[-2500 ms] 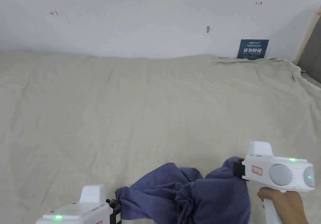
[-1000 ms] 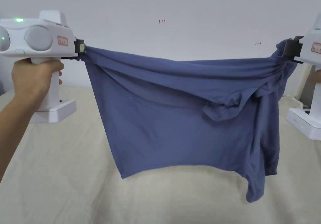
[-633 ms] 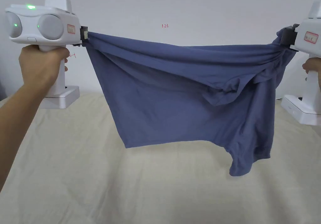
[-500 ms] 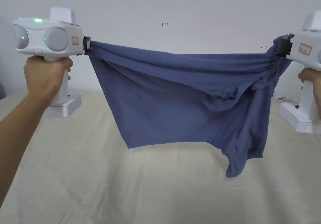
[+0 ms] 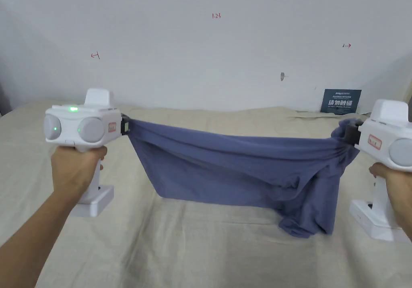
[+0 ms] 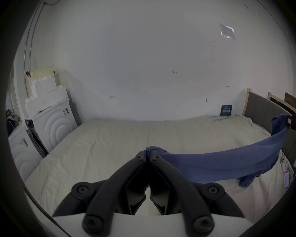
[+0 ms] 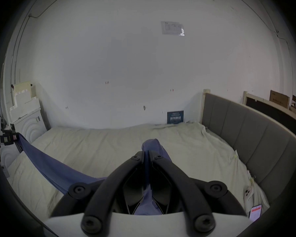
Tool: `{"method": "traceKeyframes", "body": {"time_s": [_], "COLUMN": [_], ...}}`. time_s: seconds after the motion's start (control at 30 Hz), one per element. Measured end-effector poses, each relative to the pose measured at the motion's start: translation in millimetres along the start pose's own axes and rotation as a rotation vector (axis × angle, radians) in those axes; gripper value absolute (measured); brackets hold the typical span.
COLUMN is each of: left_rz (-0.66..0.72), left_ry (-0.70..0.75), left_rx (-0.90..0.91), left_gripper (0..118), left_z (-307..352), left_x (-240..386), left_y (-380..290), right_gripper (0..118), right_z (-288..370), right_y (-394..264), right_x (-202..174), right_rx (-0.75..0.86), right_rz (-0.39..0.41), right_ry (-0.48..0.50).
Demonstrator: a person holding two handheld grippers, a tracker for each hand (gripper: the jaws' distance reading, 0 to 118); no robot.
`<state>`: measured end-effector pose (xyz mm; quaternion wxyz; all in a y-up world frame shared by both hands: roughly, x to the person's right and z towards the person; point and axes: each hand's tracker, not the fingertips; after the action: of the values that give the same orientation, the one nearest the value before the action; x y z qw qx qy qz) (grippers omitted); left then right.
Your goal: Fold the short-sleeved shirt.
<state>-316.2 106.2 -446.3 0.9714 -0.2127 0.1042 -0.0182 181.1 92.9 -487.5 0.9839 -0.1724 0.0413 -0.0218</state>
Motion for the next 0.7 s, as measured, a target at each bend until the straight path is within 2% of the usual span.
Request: {"method": "traceKeyframes", "body": {"time_s": [0.27,0.5,0.7], "left_rz": [0.022,0.05,0.101], "left_ry": [-0.017,-0.031,-0.042], "left_rx": [-0.085,-0.165,-0.274], "left_gripper": [0,0,0], "left_z": [34.8,81.7,125.3], "left_x": [-14.2,-34.2,-40.6], "left_y": [-94.0,-191.7,-259.9], "right_gripper": [3,3,3], "right_z": [39.0,106.2,163.9], "right_y": [-71.7,-147.8,-205.5], "right_x": [3.7,8.2,14.4], "right_rx": [-0.081,-0.154,-0.219], "right_rz": [-0.018,-0.049,-0.137], "right_ry": [0.038,0.069,0.066]}}
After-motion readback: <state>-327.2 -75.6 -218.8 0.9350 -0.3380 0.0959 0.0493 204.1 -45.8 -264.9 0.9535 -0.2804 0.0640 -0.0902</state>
